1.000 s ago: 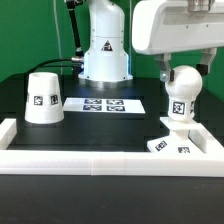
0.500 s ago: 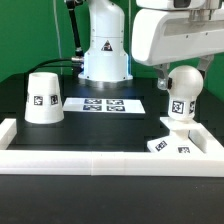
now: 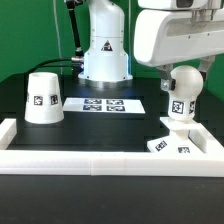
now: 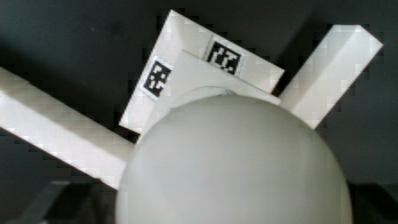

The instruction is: Assemble lamp

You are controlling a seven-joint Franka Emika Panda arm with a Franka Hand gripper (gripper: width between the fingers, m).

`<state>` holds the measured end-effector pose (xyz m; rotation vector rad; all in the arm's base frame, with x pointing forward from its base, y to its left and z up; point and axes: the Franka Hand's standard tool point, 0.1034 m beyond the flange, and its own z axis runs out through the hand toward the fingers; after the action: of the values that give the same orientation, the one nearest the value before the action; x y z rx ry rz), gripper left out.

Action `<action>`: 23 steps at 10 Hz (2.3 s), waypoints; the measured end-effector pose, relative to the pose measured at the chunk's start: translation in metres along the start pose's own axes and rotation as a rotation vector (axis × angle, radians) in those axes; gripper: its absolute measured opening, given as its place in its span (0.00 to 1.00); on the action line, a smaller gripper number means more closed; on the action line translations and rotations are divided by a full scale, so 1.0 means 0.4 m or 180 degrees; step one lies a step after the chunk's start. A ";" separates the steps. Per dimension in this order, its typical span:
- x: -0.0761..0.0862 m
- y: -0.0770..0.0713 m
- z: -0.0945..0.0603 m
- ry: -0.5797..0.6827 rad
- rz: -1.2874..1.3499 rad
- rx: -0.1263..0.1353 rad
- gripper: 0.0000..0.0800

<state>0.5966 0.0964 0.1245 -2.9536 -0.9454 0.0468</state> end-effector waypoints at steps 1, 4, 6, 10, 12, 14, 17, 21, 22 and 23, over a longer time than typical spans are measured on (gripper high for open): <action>0.000 0.000 0.000 -0.0001 0.0000 0.0001 0.72; 0.000 0.000 0.001 -0.0001 0.0026 0.0002 0.72; -0.002 -0.003 0.002 0.0016 0.0772 0.0080 0.72; 0.004 -0.016 0.003 -0.0006 0.2046 0.0099 0.72; 0.006 -0.015 0.003 0.0006 0.2480 0.0105 0.72; 0.007 -0.016 0.002 0.0002 0.2921 0.0132 0.72; 0.007 -0.017 0.002 -0.0011 0.3483 0.0153 0.72; 0.010 -0.023 0.002 -0.0062 0.4556 0.0273 0.72; 0.011 -0.024 0.002 -0.0081 0.4809 0.0306 0.72; 0.012 -0.026 0.002 -0.0108 0.5115 0.0344 0.72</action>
Offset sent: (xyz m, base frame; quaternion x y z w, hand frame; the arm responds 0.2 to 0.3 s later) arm 0.0000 0.0000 0.0000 0.0000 0.0000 0.0000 1.0000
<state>0.5944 0.1074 0.1241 -2.6817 1.4492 0.1649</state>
